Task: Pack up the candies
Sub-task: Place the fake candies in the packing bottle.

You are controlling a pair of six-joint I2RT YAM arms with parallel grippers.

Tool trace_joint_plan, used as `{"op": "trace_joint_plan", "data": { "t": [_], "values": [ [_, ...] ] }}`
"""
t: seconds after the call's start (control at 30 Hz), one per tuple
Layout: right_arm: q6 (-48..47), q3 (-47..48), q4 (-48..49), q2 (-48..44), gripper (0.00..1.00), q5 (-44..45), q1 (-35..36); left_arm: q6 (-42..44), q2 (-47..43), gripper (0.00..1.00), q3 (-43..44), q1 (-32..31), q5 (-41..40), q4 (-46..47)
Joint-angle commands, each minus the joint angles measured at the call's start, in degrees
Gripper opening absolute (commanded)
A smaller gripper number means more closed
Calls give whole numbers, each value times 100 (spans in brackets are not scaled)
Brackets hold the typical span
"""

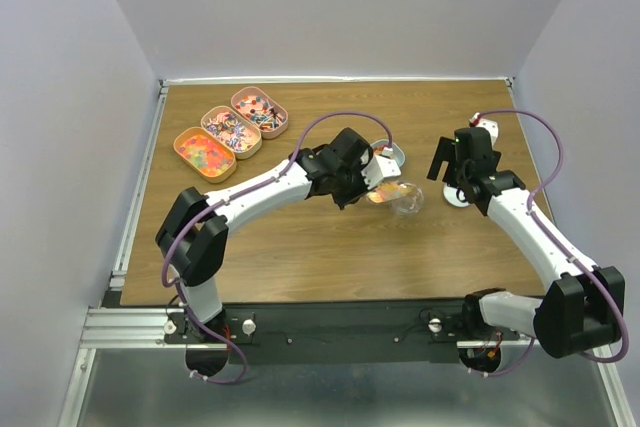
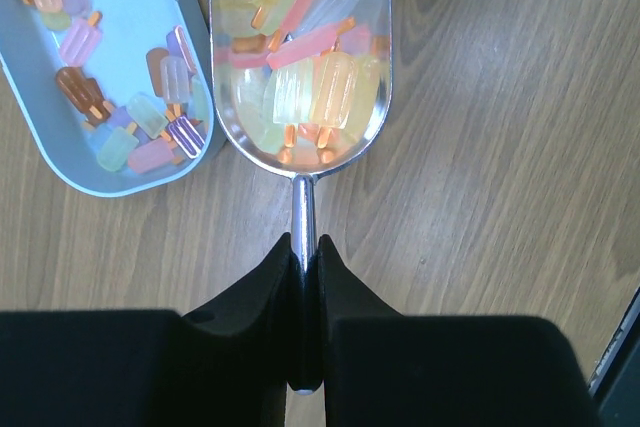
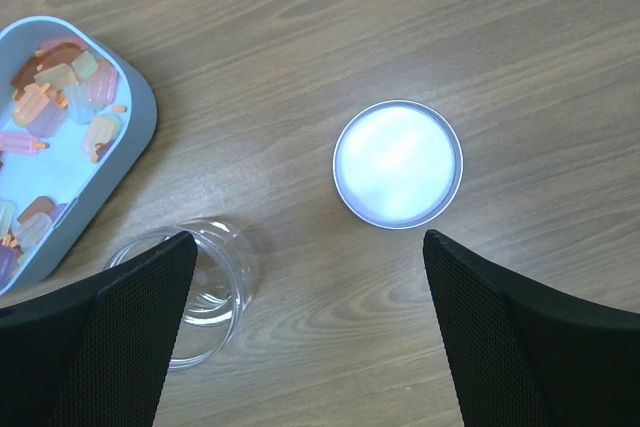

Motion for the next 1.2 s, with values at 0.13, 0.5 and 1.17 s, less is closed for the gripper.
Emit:
{"op": "trace_joint_plan", "data": {
  "t": [0.13,0.5,1.17],
  "values": [
    [31,-141,238,-138,100,-45,1,62,87,0,-121,-68,-61,84],
    [4,-185,300,-85,100,-98,1,106,254,0,134,-113,-297,-257],
    [-5,-255,370,-156,100,-151,-8,9,465,0,793,-341,-790,-1137]
  ]
}}
